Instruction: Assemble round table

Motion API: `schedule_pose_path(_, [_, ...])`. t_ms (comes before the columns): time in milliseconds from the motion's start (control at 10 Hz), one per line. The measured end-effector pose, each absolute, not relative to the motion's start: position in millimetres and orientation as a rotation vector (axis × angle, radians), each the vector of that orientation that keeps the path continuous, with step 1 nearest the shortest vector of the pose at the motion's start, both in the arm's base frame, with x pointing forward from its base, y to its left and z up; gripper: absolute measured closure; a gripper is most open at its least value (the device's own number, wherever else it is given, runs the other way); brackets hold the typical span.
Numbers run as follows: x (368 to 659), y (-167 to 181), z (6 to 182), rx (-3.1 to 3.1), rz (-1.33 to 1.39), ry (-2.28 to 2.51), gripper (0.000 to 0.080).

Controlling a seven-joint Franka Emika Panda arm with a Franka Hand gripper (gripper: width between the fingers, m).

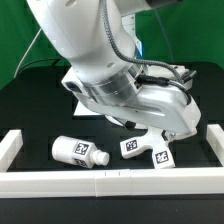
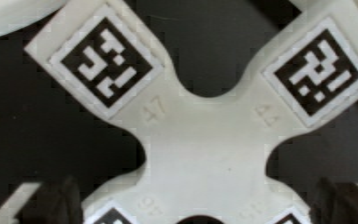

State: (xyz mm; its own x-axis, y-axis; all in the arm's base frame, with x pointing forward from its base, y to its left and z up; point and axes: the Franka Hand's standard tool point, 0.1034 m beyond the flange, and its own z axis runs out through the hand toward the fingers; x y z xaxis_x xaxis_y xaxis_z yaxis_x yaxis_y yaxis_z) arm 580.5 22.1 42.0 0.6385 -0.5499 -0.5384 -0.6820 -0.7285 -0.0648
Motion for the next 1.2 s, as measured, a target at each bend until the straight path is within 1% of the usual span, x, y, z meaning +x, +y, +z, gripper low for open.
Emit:
schedule_pose_path(300, [576, 24, 36.8, -2.595, 0.743, 1.011, 0.015])
schedule_pose_path(500, [574, 29, 29.5, -2.601, 0.749, 1.005, 0.015])
schedule_pose_path(700, [573, 36, 27.3, -2.608, 0.754, 0.99, 0.015])
schedule_pose_path(900, [567, 37, 18.6, -2.608, 0.777, 0.988, 0.015])
schedule_pose_path(1100, [566, 37, 17.5, -2.608, 0.78, 0.989, 0.015])
schedule_pose_path(1200, [566, 37, 17.3, -2.607, 0.781, 0.989, 0.0273])
